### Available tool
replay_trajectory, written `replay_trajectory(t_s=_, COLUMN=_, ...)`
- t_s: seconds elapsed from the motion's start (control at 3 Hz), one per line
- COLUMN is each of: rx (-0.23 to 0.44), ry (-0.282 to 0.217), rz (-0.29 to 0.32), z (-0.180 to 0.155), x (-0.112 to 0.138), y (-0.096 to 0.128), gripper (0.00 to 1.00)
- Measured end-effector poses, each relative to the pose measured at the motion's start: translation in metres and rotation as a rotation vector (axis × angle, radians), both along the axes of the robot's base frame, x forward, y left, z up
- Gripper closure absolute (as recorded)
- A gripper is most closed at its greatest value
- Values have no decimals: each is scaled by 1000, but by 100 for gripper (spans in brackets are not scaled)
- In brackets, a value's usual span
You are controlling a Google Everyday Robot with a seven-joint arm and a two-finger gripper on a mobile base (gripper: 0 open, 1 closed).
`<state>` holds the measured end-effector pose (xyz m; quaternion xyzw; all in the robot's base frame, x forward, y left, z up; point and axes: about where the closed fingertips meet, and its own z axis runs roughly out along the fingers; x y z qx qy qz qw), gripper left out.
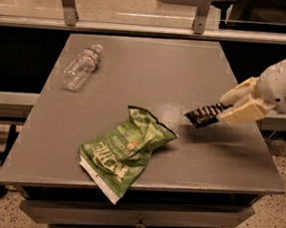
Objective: Move rxbar chocolate near green jalapeno chip bag
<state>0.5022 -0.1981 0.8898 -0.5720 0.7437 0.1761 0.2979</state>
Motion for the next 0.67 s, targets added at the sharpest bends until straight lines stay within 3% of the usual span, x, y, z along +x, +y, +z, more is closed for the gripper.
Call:
replay_trajectory(t_s=0.33, rx=-36, ry=-15, rz=57, z=-19, x=-23, y=1, gripper=100)
replay_trajectory(t_s=0.67, rx=-37, ry=-15, rz=127, z=-29, x=-45, y=16, gripper=85)
